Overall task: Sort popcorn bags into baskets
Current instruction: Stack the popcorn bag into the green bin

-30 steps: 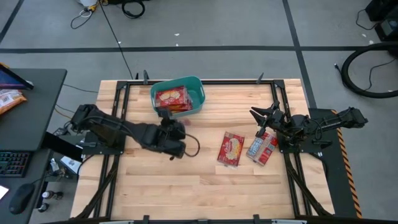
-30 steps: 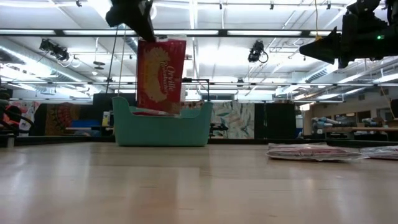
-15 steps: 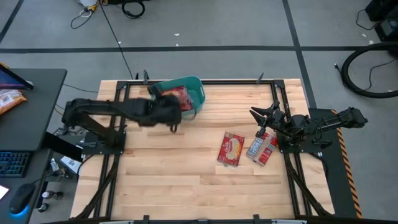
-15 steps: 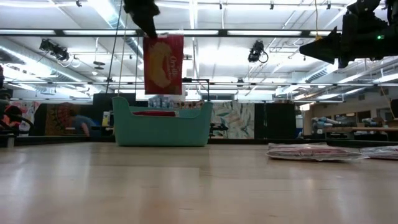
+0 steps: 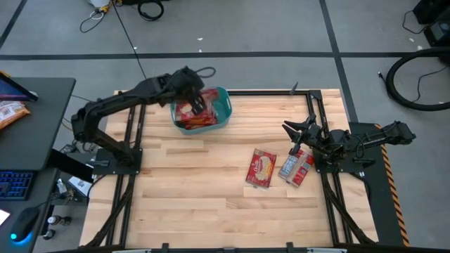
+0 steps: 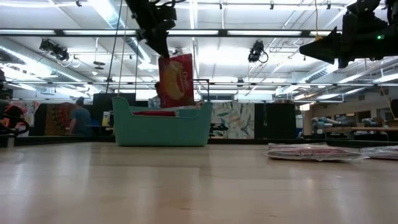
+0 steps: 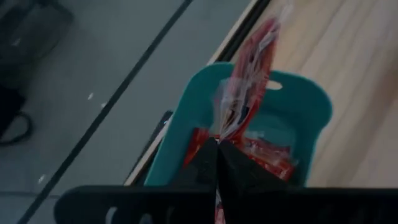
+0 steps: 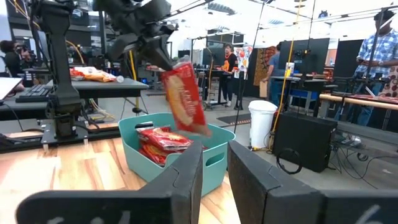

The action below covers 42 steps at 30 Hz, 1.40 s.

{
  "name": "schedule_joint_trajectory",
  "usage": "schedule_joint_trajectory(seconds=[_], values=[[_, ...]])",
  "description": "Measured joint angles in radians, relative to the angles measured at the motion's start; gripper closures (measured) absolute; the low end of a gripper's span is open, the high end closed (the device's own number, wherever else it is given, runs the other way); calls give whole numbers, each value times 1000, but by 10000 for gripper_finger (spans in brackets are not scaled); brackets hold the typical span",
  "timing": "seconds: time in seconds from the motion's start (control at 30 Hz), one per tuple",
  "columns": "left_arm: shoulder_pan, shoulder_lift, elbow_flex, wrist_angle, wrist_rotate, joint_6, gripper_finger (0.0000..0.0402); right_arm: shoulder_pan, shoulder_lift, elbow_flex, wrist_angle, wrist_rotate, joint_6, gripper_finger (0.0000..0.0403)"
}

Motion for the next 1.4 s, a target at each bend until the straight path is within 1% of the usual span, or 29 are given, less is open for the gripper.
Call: schedule_joint_trajectory(seconds=[0.07, 0.2, 0.27, 0.37, 0.47, 0.57, 0.63, 0.67, 0.83, 0.9, 0.97, 1.1, 1.23, 1.33, 1.4], values=[[34, 0, 0, 10, 58, 10, 395, 0, 0, 0, 0, 0, 0, 322], [113, 1, 0, -10, 165, -89, 395, 0, 0, 0, 0, 0, 0, 322], [144, 1, 0, -24, 206, -94, 395, 0, 0, 0, 0, 0, 0, 322], [169, 1, 0, -29, 223, -29, 395, 0, 0, 0, 0, 0, 0, 322], [177, 1, 0, -20, 283, 51, 395, 0, 0, 0, 0, 0, 0, 322], [176, 1, 0, -52, 329, 189, 395, 0, 0, 0, 0, 0, 0, 322], [172, 1, 0, -122, 331, 270, 395, 0, 0, 0, 0, 0, 0, 322], [173, 1, 0, -155, 328, 286, 395, 0, 0, 0, 0, 0, 0, 322], [173, 2, 0, -291, 228, 360, 395, 0, 0, 0, 0, 0, 0, 322], [174, 2, 0, -325, 215, 407, 395, 0, 0, 0, 0, 0, 0, 322], [173, 2, 0, -357, 215, 468, 395, 0, 0, 0, 0, 0, 0, 322], [164, 2, 0, -386, 215, 658, 395, 0, 0, 0, 0, 0, 0, 322], [152, 2, 0, -412, 217, 799, 395, 0, 0, 0, 0, 0, 0, 322], [140, 2, 0, -401, 265, 921, 395, 0, 0, 0, 0, 0, 0, 322], [134, 2, 0, -361, 291, 1005, 395, 0, 0, 0, 0, 0, 0, 322]])
